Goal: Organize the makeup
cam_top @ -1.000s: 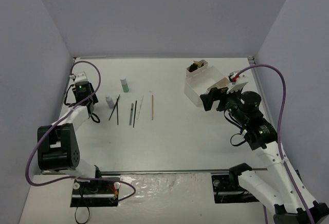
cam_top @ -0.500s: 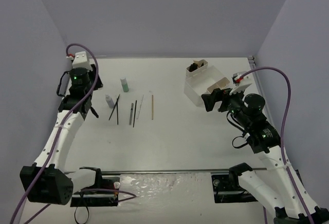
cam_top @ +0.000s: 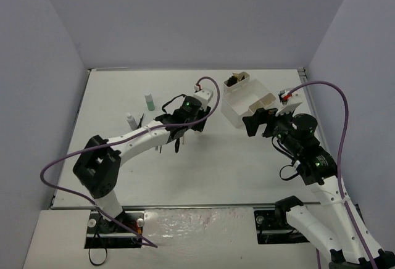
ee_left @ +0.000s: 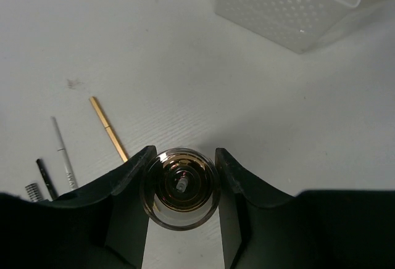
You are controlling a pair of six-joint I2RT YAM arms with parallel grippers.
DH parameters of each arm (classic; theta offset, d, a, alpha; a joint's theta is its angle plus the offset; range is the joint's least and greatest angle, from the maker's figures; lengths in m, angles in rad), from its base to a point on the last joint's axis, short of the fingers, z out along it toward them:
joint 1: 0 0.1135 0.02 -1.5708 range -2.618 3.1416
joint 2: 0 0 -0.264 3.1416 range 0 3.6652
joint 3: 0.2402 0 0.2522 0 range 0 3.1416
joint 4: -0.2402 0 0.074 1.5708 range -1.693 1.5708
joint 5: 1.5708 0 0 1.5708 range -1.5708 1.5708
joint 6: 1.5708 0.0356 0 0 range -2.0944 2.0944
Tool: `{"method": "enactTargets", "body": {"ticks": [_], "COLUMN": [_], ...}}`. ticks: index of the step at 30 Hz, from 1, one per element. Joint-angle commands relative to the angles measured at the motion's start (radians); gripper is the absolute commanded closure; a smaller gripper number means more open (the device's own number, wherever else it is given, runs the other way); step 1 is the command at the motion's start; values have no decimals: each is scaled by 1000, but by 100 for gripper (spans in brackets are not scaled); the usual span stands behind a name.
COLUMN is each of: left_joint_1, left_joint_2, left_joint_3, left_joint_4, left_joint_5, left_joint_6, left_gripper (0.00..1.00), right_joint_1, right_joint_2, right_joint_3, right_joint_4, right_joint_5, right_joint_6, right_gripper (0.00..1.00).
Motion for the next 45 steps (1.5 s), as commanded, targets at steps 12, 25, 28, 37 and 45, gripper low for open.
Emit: {"method": "enactTargets", "body": {"ticks": [12,25,28,37,45], "left_joint_1": [-71,-71,-71,-68,32], "left_joint_2": [135,129,110,-46,-325], "left_joint_3": [-5,-45,-44,-7,61], "left_joint_4": [324,328,323,181,-173], "left_joint_5": [10,4,-2,-59,-169], "left_joint_6": [13,-6,-7,-28,-76], "left_gripper": [97,49,31,3,3], "right_joint_1": [-5,-5,-5,-5,26], "right_joint_2": [4,27,35,116,343], "right_joint_3": [-8,2,9,111,255], "right_joint_4": [39,35,27,-44,-84], "right_joint_5": [27,20,15,-14,-85], "right_joint_6": [18,23,23,-18,-56], "right_gripper": [0,0,0,0,0]}}
